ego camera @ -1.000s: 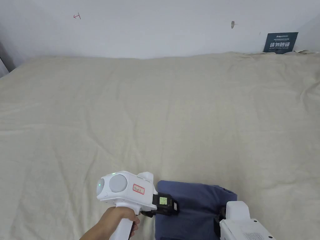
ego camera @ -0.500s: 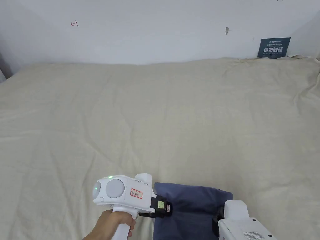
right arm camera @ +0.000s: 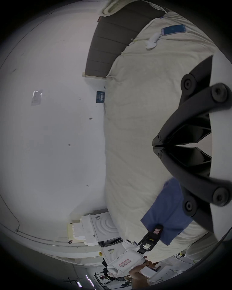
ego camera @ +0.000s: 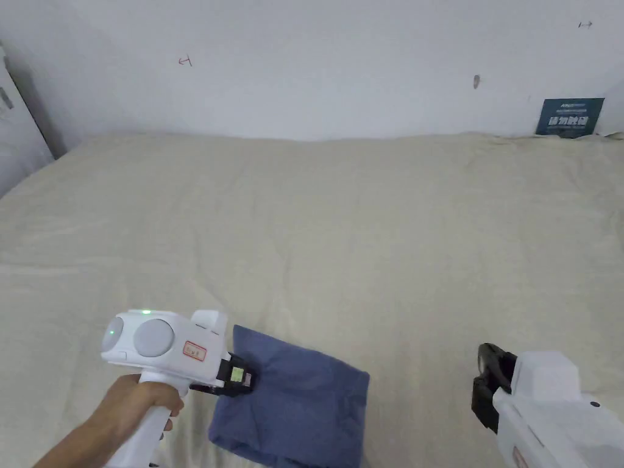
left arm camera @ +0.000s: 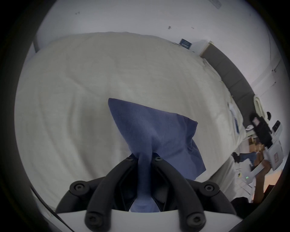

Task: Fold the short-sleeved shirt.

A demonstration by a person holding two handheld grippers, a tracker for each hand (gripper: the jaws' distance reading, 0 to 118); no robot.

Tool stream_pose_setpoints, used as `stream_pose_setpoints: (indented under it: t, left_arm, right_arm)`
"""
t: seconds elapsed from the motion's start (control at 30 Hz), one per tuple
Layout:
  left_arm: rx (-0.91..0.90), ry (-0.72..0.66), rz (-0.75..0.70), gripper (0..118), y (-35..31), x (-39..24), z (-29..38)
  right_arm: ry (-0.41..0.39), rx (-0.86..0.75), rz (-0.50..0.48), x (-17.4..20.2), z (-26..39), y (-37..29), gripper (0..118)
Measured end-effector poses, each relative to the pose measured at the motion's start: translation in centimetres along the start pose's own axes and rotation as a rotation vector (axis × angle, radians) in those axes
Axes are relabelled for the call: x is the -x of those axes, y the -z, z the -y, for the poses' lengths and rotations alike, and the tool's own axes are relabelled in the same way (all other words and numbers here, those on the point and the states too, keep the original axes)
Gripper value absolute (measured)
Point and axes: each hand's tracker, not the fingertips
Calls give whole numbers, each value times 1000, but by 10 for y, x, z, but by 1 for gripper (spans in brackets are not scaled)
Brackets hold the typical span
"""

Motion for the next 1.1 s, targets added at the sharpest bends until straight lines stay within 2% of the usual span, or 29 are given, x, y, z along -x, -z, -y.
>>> stream_pose_setpoints:
  t: [0.3, 0.5, 0.8, 0.87, 0.97, 1.0, 1.03, 1.1]
  left_arm:
    - [25, -43, -314, 12, -54, 123, -15]
    - [56, -110, -471, 12, -57, 186, -20]
    - [114, -185, -529, 16, -16, 209, -4]
    - [85, -201, -540, 30, -9, 219, -6]
    - [52, -226, -560, 84, -15, 218, -4]
    - [39, -228, -571, 106, -16, 217, -4]
    - [9, -231, -586, 116, -19, 214, -3]
    - [-63, -218, -593, 118, -32, 199, 1]
  right_arm:
    - [-7, -21, -2, 5, -10, 5, 0]
    - [5, -6, 20, 12, -10, 9, 0]
    - [19, 35, 61, 10, -3, 15, 0]
    - [15, 38, 62, 10, -4, 15, 0]
    - [14, 36, 57, 9, -7, 13, 0]
    - [13, 35, 56, 9, -8, 12, 0]
    - [11, 32, 56, 9, -10, 11, 0]
    - [12, 28, 52, 9, -13, 9, 0]
